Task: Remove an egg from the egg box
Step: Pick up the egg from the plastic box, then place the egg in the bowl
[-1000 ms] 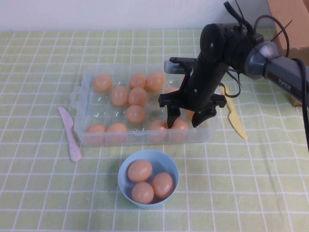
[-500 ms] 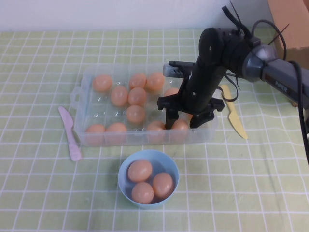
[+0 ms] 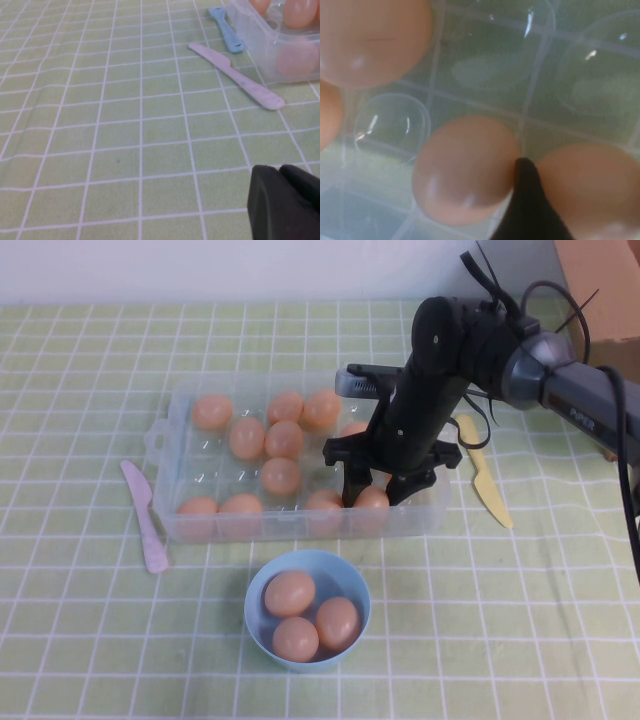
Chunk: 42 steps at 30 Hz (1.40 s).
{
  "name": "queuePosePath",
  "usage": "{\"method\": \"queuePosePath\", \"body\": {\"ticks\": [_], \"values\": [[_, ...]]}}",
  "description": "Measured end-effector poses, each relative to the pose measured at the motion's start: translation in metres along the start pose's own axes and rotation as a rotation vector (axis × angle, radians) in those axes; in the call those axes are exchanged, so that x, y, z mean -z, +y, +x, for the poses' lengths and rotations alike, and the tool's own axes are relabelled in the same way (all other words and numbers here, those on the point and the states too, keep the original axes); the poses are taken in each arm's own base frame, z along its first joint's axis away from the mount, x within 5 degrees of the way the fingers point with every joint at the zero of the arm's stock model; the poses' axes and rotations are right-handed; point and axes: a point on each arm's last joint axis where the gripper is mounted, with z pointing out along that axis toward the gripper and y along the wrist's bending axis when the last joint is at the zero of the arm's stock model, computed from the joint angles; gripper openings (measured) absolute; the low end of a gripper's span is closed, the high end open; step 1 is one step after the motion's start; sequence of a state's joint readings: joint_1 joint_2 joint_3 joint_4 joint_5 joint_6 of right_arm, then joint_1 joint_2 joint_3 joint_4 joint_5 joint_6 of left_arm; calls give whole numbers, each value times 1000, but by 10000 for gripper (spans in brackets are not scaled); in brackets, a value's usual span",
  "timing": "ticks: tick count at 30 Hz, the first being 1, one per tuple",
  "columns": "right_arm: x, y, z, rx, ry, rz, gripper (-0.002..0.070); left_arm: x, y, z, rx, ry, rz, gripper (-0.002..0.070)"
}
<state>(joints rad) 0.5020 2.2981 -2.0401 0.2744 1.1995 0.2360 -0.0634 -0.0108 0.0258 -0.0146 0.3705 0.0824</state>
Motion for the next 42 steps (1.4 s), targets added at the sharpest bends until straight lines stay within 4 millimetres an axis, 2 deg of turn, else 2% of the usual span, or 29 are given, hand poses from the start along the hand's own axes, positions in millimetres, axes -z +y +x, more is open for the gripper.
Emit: {"method": "queuePosePath", "body": {"ticks": [16, 19, 28, 33, 37, 40, 42], "values": [[0, 0, 0, 2, 0, -1, 378, 0, 0, 0, 0, 0, 0, -4], [8, 2, 0, 11, -7, 3, 378, 0, 0, 0, 0, 0, 0, -4], [65, 17, -8, 63, -155, -17, 377, 0, 0, 0, 0, 0, 0, -4], [95, 24, -1, 102, -210, -30, 376, 0, 0, 0, 0, 0, 0, -4], [128, 37, 12, 149, -270, -46, 375, 0, 0, 0, 0, 0, 0, -4], [147, 45, 31, 180, -279, -56, 375, 0, 0, 0, 0, 0, 0, -4], [149, 46, 44, 188, -256, -52, 375, 0, 0, 0, 0, 0, 0, -4]]}}
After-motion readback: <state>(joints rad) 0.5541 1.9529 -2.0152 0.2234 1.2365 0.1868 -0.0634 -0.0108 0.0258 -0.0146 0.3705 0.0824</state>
